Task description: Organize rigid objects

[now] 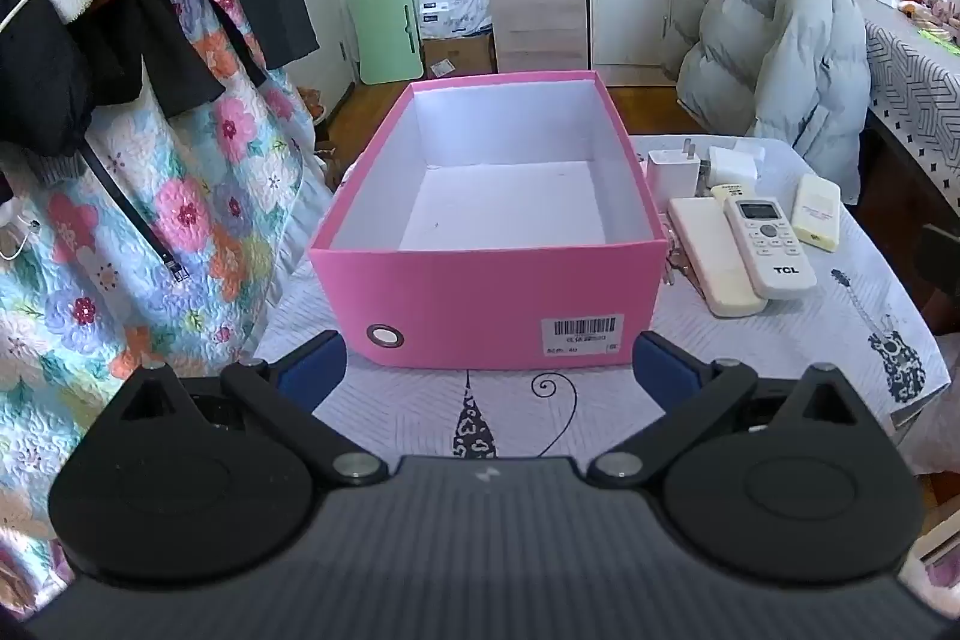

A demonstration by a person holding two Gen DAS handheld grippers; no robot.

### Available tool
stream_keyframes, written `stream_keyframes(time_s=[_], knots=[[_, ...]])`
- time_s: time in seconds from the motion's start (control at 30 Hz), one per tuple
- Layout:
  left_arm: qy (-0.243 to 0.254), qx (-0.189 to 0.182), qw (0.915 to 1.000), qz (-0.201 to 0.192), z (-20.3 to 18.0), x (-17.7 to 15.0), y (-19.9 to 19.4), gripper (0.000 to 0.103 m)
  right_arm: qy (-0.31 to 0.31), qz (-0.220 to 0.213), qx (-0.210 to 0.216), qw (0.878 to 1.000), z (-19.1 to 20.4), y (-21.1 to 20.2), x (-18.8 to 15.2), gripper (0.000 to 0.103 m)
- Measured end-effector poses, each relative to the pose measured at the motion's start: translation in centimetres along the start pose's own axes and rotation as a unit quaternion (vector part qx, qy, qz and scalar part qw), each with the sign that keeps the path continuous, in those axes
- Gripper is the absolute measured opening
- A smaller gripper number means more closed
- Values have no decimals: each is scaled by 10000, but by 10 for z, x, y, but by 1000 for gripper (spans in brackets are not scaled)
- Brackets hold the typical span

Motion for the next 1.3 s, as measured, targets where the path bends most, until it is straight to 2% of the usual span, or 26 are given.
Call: stream_keyframes(time_s=[0.17, 0.27, 0.43, 0.7, 0.87, 1.03, 1.3], knots=[[140, 160, 9998, -32, -3, 0, -3, 103, -73, -23, -48, 10000, 0, -6, 5, 102], [71, 214, 9997, -69, -3, -4, -4, 103, -80, 4, -62, 9999, 0, -2, -2, 102], [-222, 107, 9996, 127, 5, -8, 4, 103, -116, 30, -71, 9999, 2, -4, -2, 102], [-173, 278, 9995, -34, 9, -9, 1, 103, -46, 170, -47, 9998, 0, 0, -3, 103], [-262, 49, 9996, 17, 5, -11, -2, 103, -113, 282, -76, 9995, 1, -1, -6, 103], [-242, 44, 9996, 117, 4, -9, -7, 103, -122, 649, -62, 9978, -2, -3, -10, 103], [-184, -3, 9998, 36, 0, -1, -21, 103, -330, 486, -187, 9981, -1, -16, 3, 103]])
Point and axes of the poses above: each gripper's, at about its wrist camera, not at the fingertips, and y roughly the way its jaws point, z to its left, x to its top, the point moved 8 cm from there along y, roughly the way its jaws point, and after that the axes turned 9 degrees about -x, right-handed, at the moved point
